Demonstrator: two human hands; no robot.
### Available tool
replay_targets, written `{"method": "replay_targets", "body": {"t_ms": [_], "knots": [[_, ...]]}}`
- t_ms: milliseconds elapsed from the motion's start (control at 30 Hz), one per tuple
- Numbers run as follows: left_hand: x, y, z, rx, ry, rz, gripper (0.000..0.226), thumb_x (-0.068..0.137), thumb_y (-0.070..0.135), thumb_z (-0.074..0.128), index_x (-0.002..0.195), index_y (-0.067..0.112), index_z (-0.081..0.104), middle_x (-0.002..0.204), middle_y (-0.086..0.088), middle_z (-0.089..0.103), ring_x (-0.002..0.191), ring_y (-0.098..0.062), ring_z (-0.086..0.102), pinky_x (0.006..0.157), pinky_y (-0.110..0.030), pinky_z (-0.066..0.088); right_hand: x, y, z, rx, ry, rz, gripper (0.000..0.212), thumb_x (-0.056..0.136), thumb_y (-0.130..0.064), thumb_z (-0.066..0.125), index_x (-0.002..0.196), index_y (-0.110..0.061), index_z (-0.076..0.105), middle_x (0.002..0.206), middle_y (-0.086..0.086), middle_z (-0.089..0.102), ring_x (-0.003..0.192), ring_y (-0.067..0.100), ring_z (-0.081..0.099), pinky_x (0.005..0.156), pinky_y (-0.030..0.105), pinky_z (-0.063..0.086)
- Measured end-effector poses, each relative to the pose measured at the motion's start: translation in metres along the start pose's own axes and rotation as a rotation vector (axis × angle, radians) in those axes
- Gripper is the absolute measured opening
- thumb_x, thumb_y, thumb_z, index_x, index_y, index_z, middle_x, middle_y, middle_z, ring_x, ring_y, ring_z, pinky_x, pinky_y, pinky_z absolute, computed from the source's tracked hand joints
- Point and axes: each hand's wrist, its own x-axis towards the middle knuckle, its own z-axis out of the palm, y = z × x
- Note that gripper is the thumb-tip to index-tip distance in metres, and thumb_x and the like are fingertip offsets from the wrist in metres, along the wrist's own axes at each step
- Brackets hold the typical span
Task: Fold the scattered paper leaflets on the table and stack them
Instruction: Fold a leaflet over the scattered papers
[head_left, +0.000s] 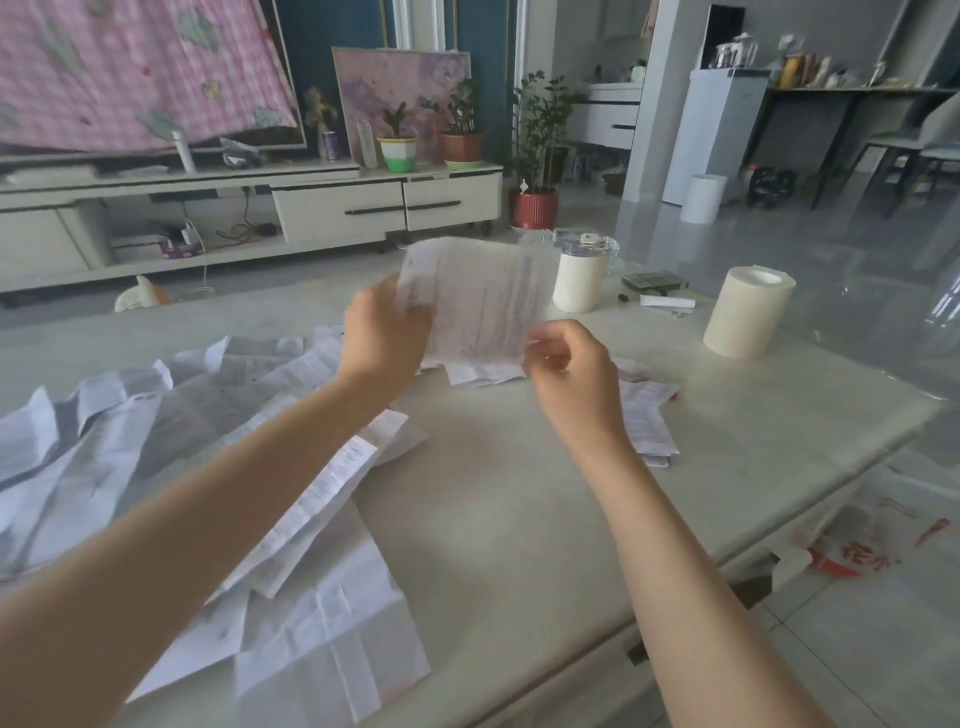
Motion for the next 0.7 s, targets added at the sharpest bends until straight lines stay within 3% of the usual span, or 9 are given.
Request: {"method": "replay_targets", "body": {"t_ms": [133,200,300,400,533,633,700], "knots": [[-0.023,0.011,-0.049,-0.456,-0.154,-0.276,0.014,0.088,0.001,0.058,0.081,0.014,0.06,0.085,-0.002,0.063,0.085,-0.021,0.061,0.081,-0.036,0.051,-0.015,-0.02,0.013,0.152,-0.128,0.103,0.041,0.086,-0.025,0.065,0.124,-0.019,0.051,0.118,-0.004,0.05,0.108,0.008,0.05,0.088,0.017,0.038],[-0.041,0.006,-0.068,-0.514,-0.253,-0.302,0.014,0.087,0.0,0.057,0.083,0.013,0.06,0.083,-0.004,0.067,0.082,-0.02,0.065,0.079,-0.036,0.055,-0.029,-0.038,0.019,0.186,-0.174,0.071,0.049,0.085,-0.033,0.064,0.13,-0.021,0.048,0.125,-0.011,0.042,0.116,0.001,0.042,0.097,0.016,0.033],[-0.07,-0.004,-0.09,-0.58,-0.366,-0.313,0.012,0.085,0.003,0.058,0.088,0.013,0.064,0.075,0.001,0.072,0.075,-0.014,0.07,0.068,-0.027,0.057,-0.052,-0.062,0.026,0.334,-0.427,0.09,0.018,0.088,-0.031,0.062,0.105,-0.031,0.061,0.102,-0.025,0.059,0.093,-0.017,0.054,0.079,0.003,0.039],[-0.093,-0.017,-0.106,-0.598,-0.45,-0.318,0.021,0.073,0.02,0.061,0.091,0.018,0.07,0.092,-0.004,0.074,0.088,-0.019,0.07,0.077,-0.033,0.057,-0.073,-0.07,0.038,0.394,-0.687,0.152,0.011,0.085,-0.025,0.065,0.096,-0.024,0.067,0.091,-0.011,0.072,0.083,-0.002,0.066,0.067,0.009,0.048],[-0.107,-0.03,-0.128,-0.425,-0.362,-0.335,0.013,0.084,0.026,0.059,0.085,0.023,0.071,0.088,-0.003,0.074,0.087,-0.017,0.069,0.082,-0.034,0.055,-0.089,-0.072,0.055,0.442,-0.711,0.279,0.021,0.086,-0.016,0.064,0.106,-0.009,0.067,0.1,0.006,0.072,0.089,0.013,0.068,0.072,0.02,0.054],[-0.112,-0.038,-0.14,-0.148,-0.181,-0.279,0.001,0.085,0.024,0.064,0.085,0.025,0.065,0.08,0.002,0.07,0.073,-0.01,0.065,0.064,-0.021,0.051,-0.096,-0.073,0.064,0.513,-0.702,0.335,0.022,0.087,-0.006,0.061,0.109,-0.005,0.065,0.103,0.009,0.071,0.093,0.019,0.068,0.072,0.025,0.055],[-0.118,-0.047,-0.149,-0.154,-0.074,-0.31,0.02,0.081,0.022,0.069,0.096,0.022,0.056,0.086,0.002,0.063,0.071,-0.009,0.062,0.059,-0.02,0.047,-0.099,-0.075,0.07,0.508,-0.693,0.351,0.02,0.087,-0.004,0.06,0.106,-0.007,0.067,0.104,0.009,0.072,0.097,0.023,0.067,0.08,0.033,0.054]]}}
